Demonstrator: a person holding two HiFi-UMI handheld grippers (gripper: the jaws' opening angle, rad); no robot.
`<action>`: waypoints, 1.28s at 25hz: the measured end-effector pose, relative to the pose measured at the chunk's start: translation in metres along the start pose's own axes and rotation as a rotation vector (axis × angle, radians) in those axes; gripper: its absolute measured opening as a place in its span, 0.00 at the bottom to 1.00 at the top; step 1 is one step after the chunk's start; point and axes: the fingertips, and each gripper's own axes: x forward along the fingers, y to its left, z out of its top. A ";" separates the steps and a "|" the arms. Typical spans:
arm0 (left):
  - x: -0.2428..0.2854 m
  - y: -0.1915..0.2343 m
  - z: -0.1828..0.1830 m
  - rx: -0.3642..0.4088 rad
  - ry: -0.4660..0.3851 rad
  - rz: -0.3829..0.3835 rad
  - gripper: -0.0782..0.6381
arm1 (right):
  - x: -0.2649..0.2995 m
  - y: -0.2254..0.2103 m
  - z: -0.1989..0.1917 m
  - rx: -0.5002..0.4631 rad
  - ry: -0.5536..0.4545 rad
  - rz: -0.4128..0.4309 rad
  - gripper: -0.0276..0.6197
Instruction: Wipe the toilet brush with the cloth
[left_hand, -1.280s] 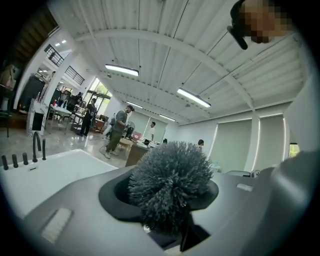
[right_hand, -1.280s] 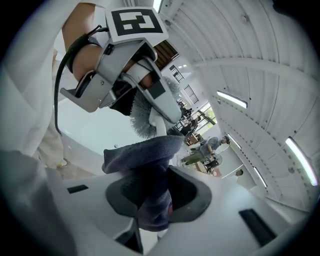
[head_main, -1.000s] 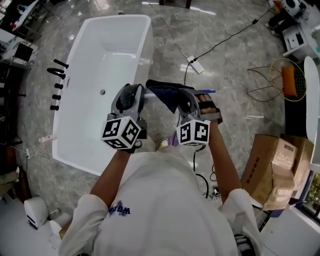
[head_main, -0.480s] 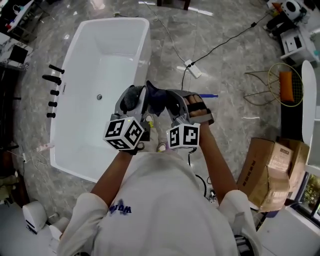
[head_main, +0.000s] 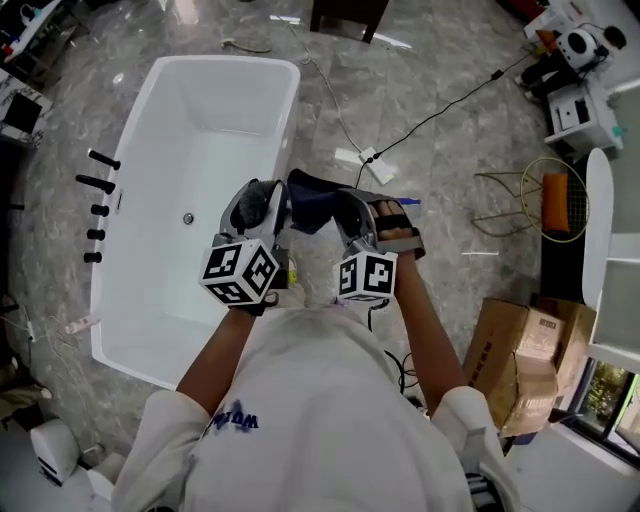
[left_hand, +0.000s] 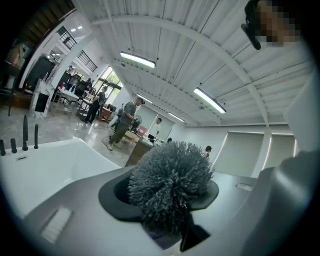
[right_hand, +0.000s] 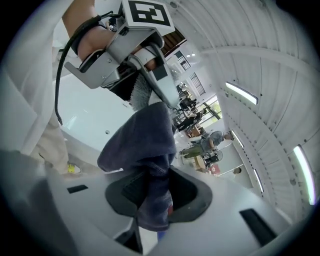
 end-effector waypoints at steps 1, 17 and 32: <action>0.003 0.008 0.005 -0.009 -0.002 0.001 0.38 | 0.006 -0.005 -0.003 0.009 0.016 0.001 0.20; 0.055 0.052 0.030 -0.066 0.041 -0.023 0.38 | 0.041 -0.048 -0.087 0.144 0.200 -0.044 0.20; 0.178 -0.014 0.034 -0.062 0.034 -0.030 0.38 | 0.076 -0.138 -0.229 0.138 0.192 -0.044 0.21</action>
